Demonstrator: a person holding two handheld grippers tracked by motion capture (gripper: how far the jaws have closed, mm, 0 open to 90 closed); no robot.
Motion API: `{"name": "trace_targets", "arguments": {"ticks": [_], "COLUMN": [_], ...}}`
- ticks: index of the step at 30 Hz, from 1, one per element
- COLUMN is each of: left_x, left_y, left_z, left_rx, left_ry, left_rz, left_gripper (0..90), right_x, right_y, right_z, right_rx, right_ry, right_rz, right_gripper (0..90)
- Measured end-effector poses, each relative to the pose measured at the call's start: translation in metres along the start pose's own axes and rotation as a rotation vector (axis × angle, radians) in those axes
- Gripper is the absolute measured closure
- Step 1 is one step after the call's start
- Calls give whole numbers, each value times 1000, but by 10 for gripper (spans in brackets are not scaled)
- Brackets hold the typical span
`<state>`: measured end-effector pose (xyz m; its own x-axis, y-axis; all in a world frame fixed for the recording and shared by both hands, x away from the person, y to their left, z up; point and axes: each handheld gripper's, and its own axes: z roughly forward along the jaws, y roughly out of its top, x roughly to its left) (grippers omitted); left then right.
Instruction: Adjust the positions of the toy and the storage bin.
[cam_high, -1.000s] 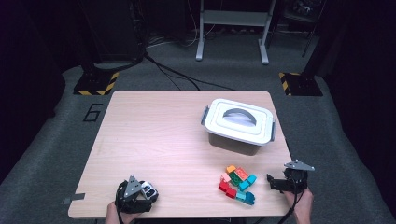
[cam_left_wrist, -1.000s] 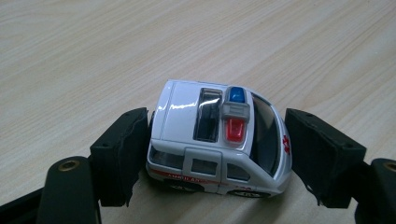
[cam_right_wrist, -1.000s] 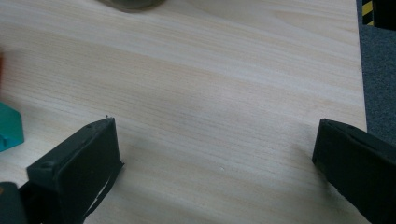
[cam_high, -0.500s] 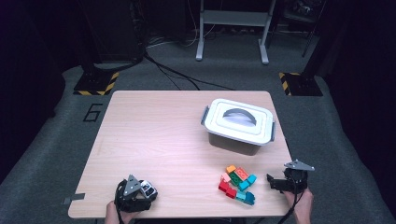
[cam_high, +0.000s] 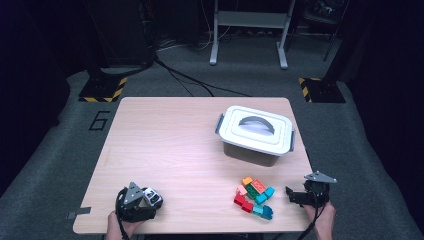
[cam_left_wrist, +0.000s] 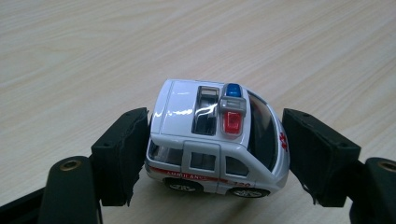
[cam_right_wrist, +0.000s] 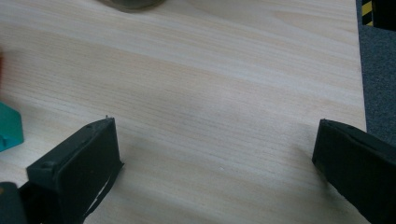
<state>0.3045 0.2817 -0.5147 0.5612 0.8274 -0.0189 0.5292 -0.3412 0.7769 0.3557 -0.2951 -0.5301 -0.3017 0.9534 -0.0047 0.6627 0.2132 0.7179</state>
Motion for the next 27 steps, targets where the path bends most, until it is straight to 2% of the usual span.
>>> {"name": "trace_targets", "arguments": {"ticks": [2,5,9,10,11,13,20,25,27], "left_x": [5,15,25,31,31,41,62,79,86], "left_y": [1,2,1,1,1,1,0,-2,-3], "left_z": [-2,-4,-6,-7,-7,-9,-13,-14,-14], "left_rx": [1,-30,-32,-36,-36,-41,-52,-62,-72], "left_ry": [5,18,36,53,53,80,146,202,211], "left_rz": [-1,-33,-51,-58,-58,-67,-93,-128,-149], "left_gripper": [255,255,255,255,255,255,255,255,255], "right_x": [0,0,0,0,0,0,0,0,0], "right_y": [0,0,0,0,0,0,0,0,0], "right_z": [0,0,0,0,0,0,0,0,0], "right_rx": [0,-4,-2,-2,-2,0,0,1,-2], "right_ry": [0,-2,-2,-3,-3,-1,-1,-1,-3], "right_rz": [0,0,3,3,3,3,4,4,5], "right_gripper": [0,0,0,0,0,0,0,0,0]}}
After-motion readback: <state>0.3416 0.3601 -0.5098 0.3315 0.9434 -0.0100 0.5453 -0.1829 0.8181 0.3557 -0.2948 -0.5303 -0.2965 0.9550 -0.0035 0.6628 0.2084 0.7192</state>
